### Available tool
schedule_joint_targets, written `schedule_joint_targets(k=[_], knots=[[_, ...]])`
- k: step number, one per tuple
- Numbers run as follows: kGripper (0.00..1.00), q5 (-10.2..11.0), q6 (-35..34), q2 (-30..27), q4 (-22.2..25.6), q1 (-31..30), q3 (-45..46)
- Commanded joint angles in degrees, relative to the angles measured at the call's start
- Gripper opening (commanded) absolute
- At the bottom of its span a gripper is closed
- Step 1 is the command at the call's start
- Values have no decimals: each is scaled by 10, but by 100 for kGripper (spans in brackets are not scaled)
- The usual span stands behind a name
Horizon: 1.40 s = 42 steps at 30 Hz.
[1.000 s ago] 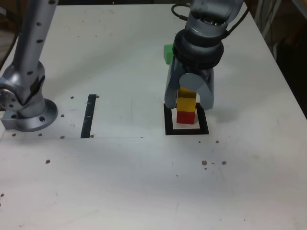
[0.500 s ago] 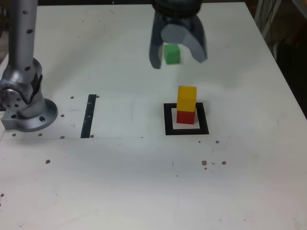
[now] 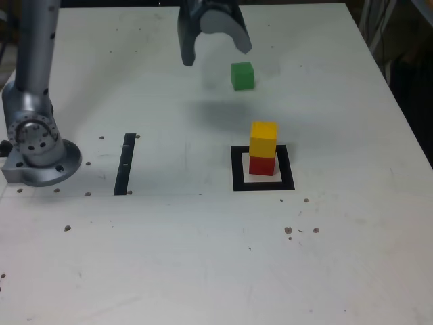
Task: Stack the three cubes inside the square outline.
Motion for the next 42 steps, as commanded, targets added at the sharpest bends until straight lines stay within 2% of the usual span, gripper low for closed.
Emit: schedule_joint_targets(k=[1, 5, 12, 19, 27, 34, 42], knots=[[100, 5, 8, 26, -14, 12, -18], [100, 16, 24, 68, -33, 26, -49], [99, 27, 41, 112, -38, 35, -93], [91, 17, 40, 144, -44, 35, -102], [83, 10, 27, 154, -69, 24, -96], [65, 2, 26, 151, -71, 25, -93], [54, 5, 29, 154, -78, 33, -90]])
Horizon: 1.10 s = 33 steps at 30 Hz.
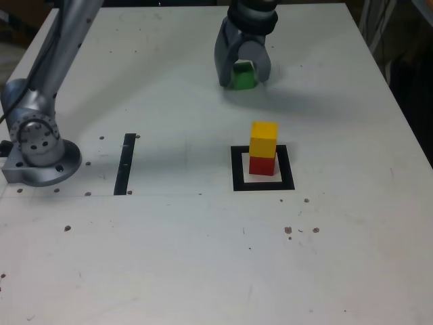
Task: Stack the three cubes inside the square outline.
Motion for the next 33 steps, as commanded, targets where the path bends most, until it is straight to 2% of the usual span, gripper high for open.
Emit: schedule_joint_targets(k=[1, 10, 16, 20, 28, 33], knots=[[52, 1, 3, 3, -4, 4, 2], [29, -1, 16, -5, -14, 7, 6], [27, -5, 33, -14, -21, 5, 7], [27, -8, 41, -40, -14, -1, 7], [27, -22, 54, -106, 57, -46, -22], [27, -33, 51, -118, 117, -97, -72]])
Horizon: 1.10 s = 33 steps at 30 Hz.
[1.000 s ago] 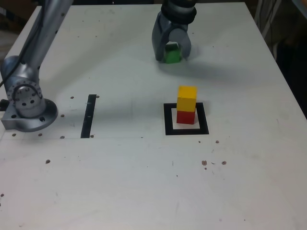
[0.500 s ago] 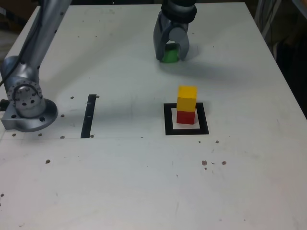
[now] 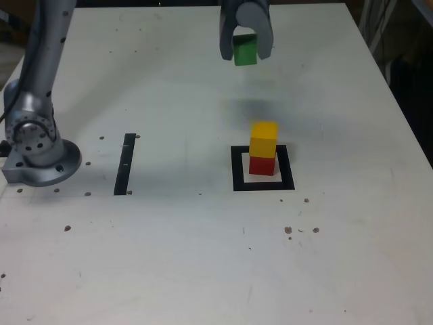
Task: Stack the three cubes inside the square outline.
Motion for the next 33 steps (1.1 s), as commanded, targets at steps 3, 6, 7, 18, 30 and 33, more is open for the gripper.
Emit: schedule_joint_targets(k=[3, 6, 7, 18, 30, 33], knots=[[27, -5, -14, -9, 51, -50, -44], [27, -12, -30, -20, 76, -85, -59], [27, -15, -36, -25, 81, -97, -60], [27, -29, -123, -50, 89, -224, -29], [31, 5, -178, -12, 70, -280, 13], [29, 11, -188, -3, 60, -283, 21]])
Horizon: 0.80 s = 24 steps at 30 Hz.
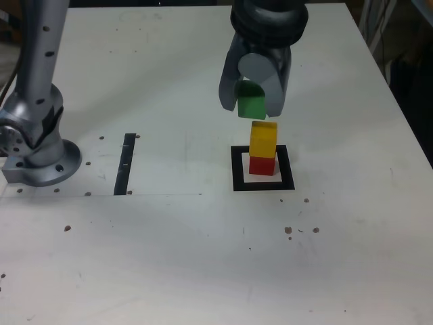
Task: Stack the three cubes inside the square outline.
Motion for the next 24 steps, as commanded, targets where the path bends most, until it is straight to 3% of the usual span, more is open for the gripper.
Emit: schedule_joint_targets(k=[1, 12, 19, 22, 24], knots=[[27, 4, -11, 10, -4, -5, 3], [24, -5, -35, 15, -15, -24, -12], [28, 4, -36, 31, -16, -25, -9], [34, 4, -35, 37, -16, -25, -11], [45, 2, -33, 39, -16, -25, -12]])
